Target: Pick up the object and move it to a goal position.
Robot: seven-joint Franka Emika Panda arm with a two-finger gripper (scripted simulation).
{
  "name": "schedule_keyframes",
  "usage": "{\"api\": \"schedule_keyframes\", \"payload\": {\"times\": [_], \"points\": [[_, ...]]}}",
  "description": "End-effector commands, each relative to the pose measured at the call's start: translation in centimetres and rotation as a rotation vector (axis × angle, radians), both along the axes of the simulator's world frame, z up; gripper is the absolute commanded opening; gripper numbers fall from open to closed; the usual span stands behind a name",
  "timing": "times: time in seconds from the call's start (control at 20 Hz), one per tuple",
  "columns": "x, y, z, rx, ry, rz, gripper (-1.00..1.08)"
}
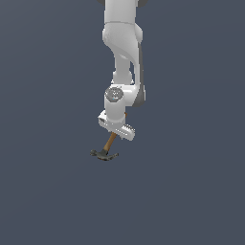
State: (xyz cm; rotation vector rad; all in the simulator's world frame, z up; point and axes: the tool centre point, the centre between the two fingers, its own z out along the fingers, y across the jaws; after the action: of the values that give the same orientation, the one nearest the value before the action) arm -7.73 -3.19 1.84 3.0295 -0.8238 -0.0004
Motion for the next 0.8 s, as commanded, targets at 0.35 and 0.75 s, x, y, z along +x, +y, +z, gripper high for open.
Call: {"api": "schedule_keyframes", "payload": {"times": [0.35, 0.75], "points": [[0.08, 0.40, -0.18, 0.002, -0.001, 0.006, -1.00], [-0.14, 0.02, 0.75, -0.002, 0.002, -0.009, -1.00]]}}
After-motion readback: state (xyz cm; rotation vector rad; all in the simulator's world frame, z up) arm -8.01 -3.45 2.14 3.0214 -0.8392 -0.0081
